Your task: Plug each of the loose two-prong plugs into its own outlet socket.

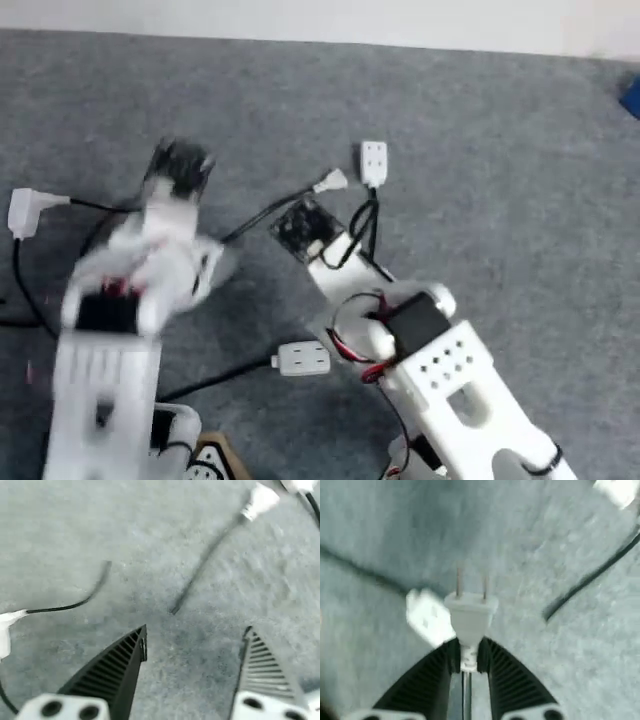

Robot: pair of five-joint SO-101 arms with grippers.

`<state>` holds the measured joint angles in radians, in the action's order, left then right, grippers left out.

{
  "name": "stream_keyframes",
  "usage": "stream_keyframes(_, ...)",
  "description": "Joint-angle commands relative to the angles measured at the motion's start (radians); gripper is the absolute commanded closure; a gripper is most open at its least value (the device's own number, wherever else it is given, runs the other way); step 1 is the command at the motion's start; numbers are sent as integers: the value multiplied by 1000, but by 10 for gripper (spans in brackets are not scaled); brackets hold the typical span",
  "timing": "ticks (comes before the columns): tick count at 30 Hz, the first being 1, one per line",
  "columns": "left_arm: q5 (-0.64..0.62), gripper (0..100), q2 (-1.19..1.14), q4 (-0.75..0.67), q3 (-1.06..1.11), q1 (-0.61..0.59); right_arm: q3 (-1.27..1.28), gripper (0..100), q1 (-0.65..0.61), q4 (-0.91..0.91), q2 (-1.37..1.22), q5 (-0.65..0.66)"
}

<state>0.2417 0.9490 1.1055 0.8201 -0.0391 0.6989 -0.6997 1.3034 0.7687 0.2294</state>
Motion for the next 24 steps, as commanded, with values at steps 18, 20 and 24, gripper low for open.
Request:
stream_keyframes(18,-58,568,714,-64,526,39,-8,991,-134,-240,-246,-198)
stream_keyframes(20,-57,568,723,-94,568,31,-13,991,-140,-191,-211,-193)
stream_keyframes(24,-46,568,714,-160,602,2,-82,991,-165,-85,-150,-184)
